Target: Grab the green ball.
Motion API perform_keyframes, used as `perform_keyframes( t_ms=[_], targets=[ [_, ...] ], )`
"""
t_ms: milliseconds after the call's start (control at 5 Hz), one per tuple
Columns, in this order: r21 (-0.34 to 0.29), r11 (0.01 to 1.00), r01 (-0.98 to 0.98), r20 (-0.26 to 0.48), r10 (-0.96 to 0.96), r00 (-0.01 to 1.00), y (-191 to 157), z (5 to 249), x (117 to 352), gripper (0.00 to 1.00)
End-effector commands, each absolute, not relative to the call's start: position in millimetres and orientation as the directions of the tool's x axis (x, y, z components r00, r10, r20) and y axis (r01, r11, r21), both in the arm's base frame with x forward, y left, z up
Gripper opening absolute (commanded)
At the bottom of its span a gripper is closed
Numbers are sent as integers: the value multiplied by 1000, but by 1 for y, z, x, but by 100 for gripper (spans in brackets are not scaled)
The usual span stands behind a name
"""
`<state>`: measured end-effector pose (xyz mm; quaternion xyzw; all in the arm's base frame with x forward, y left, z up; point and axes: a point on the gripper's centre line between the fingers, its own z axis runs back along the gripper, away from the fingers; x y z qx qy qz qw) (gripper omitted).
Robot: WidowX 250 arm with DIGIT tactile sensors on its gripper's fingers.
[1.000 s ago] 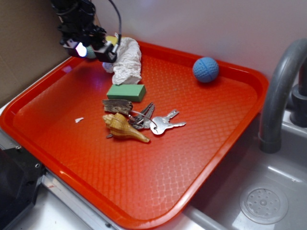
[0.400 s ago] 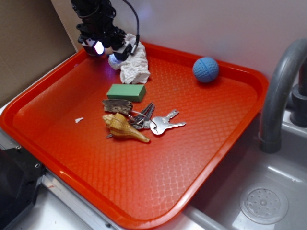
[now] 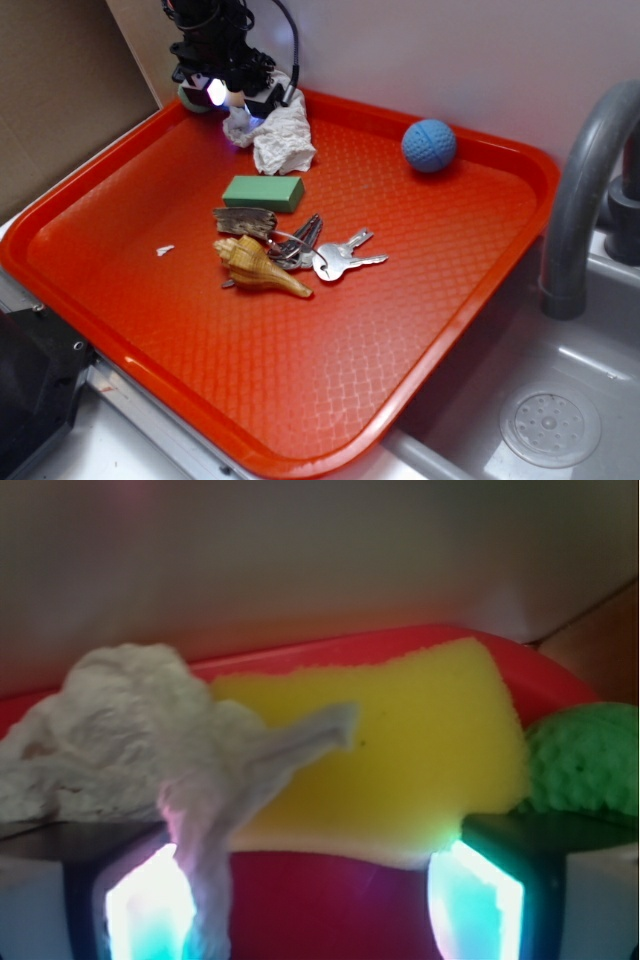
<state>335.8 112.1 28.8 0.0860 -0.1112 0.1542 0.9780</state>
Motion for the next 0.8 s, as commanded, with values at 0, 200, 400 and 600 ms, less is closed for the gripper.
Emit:
perform_keyframes(
  t_ms=[0,200,400,600],
  targets=[
    [148,938,-313,289,262,921,119,48,347,0],
    [122,951,-285,258,247,934,117,52,343,0],
    [96,971,-220,229,193,954,114,72,329,100],
    [42,983,-181,256,164,953,112,102,313,100]
  ],
)
